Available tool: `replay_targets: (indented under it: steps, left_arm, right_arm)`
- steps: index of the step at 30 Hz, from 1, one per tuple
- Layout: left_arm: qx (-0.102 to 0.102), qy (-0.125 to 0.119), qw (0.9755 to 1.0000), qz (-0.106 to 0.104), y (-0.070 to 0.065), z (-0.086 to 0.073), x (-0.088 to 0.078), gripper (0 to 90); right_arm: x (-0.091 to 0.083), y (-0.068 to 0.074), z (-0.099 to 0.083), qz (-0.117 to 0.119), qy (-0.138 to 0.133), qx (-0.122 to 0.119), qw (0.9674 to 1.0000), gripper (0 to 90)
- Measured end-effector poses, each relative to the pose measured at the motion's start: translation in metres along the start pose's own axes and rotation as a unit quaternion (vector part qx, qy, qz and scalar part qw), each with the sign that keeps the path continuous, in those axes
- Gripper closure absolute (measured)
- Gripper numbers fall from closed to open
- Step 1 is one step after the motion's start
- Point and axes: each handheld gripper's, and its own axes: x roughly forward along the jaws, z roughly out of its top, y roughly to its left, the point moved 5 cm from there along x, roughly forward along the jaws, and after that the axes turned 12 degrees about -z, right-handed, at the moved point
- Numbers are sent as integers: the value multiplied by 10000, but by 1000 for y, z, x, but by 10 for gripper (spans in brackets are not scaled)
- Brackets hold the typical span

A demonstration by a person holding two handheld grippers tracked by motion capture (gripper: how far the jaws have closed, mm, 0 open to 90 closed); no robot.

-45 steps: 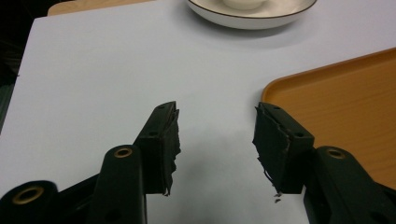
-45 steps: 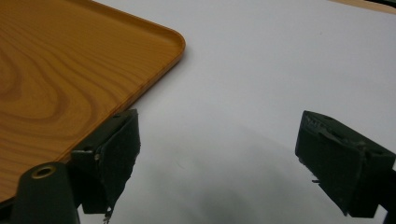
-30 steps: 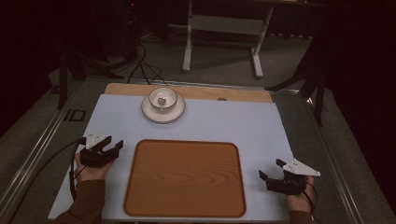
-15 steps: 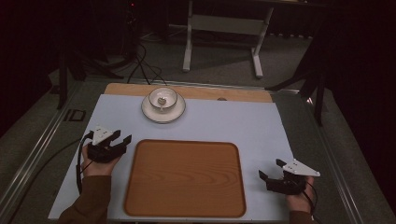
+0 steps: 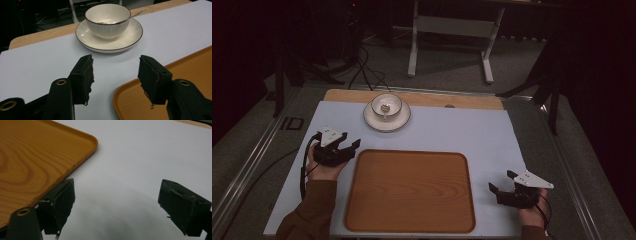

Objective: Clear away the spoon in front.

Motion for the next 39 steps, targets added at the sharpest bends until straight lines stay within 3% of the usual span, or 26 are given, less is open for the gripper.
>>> replay_targets:
  steps: [22,28,39]
  left_arm:
    - [290,99,9991,-288,-5,29,35,457]
    - [275,136,9987,-404,-3,33,44,458]
    - [421,202,9974,-557,-5,38,58,461]
  right_arm:
    - [0,-1,0,-13,10,-5,10000,138]
    - [0,-1,-1,-7,20,-6,10000,138]
    - [0,-1,0,-8,22,-15,10000,139]
